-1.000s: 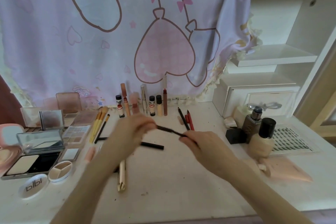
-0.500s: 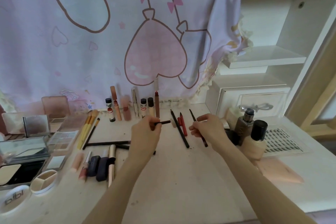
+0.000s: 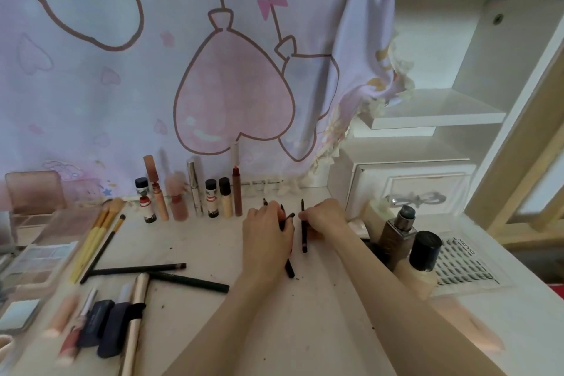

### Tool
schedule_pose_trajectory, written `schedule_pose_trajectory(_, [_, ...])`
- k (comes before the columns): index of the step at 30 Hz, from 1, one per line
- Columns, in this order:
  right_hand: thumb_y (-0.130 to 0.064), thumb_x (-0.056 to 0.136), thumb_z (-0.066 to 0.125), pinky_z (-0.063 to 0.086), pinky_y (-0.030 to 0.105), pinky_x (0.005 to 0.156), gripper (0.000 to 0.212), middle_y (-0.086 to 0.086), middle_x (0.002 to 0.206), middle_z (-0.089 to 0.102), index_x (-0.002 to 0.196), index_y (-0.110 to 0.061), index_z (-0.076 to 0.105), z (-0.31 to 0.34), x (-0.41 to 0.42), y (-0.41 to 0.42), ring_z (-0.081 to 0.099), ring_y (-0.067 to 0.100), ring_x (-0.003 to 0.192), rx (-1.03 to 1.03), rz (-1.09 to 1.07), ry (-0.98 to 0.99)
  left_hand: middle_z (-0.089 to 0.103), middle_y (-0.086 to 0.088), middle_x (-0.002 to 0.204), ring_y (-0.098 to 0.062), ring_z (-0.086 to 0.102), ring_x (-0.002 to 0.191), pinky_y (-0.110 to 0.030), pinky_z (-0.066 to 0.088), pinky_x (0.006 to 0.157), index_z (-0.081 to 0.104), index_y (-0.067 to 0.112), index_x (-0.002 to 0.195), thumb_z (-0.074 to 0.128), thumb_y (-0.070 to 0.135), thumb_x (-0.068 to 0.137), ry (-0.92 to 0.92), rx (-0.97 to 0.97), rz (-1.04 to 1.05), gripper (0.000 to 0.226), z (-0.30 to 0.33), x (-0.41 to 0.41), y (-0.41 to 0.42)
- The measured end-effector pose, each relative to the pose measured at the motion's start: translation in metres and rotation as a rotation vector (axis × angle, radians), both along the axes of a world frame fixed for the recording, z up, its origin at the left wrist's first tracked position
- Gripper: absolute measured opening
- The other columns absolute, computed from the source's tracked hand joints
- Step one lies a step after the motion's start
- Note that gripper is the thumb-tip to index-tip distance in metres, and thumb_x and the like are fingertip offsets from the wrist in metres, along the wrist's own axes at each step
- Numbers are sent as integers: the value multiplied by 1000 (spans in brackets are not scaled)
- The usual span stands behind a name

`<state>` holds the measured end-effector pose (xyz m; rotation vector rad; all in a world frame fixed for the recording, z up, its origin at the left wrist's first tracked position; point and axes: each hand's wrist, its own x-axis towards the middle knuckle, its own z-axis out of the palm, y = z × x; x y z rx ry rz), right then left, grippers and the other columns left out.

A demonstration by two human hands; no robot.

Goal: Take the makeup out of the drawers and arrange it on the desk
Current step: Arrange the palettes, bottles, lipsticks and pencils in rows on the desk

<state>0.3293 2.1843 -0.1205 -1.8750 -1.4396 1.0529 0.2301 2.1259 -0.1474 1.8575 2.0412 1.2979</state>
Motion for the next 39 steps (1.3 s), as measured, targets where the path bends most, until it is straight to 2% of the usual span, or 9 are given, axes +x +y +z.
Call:
schedule_pose_trajectory(4, [-16,82,64,43,24,50,19,11,80,62,71,-5,53,-1,-1,7,60,25,77,-19,18,-21,58,0,79,-20,45,85,-28,34,73,57,14,79,58,26,87,58,-2,36,15,-3,2,10])
schedule_pose_trajectory(8, [-4,81,55,56,44,81,20,24,97,67,95,8,62,-2,-3,10,66,36,90,-16,-17,92,61,-3,85,-21,43,89,-27,31,75,69,11,83,51,28,91,123,-27,26,27,-8,3,12])
schedule_pose_trajectory(12, [-4,85,48,54,50,83,21,28,97,67,91,9,63,-3,-4,8,66,39,90,30,-5,158,54,1,82,-20,42,90,-23,30,75,69,12,80,49,23,91,99,-32,-72,24,-6,-7,8])
schedule_pose_trajectory(16, [-5,90,46,56,43,81,22,25,93,68,91,9,62,-3,-4,-3,67,34,83,50,35,193,54,3,93,-14,41,90,-19,30,79,67,17,102,50,18,91,104,2,-140,20,3,-25,1])
schedule_pose_trajectory(19, [-10,91,44,52,46,87,31,20,84,64,104,14,59,-4,-3,-12,61,30,78,108,103,128,50,10,92,-7,46,87,-17,33,80,61,20,113,49,20,92,129,-16,-195,24,12,-47,-13])
schedule_pose_trajectory(23, [-18,96,42,43,22,61,27,3,87,61,102,-6,65,1,-8,-34,57,15,78,245,230,-81,53,9,101,-7,50,94,-17,37,86,58,22,117,48,22,94,248,-128,-203,26,24,-85,-37])
schedule_pose_trajectory(30, [-28,95,49,41,26,90,29,0,114,60,119,-17,61,-4,-42,-86,53,15,103,539,600,-334,54,5,121,-14,41,117,-30,34,99,60,25,115,48,17,94,402,-273,-96,26,34,-139,-82])
schedule_pose_trajectory(35, [-40,92,50,35,31,90,35,-1,116,54,122,-23,56,-20,-73,-109,43,17,109,531,757,-541,58,3,117,-16,42,115,-31,33,99,64,24,111,50,17,93,394,-261,-29,24,32,-158,-103])
schedule_pose_trajectory(39, [-33,94,46,36,30,87,25,0,113,50,113,-19,55,-25,-82,-115,43,17,104,557,726,-534,58,3,118,-16,42,115,-29,32,97,61,23,116,51,15,92,377,-244,-24,27,32,-165,-113])
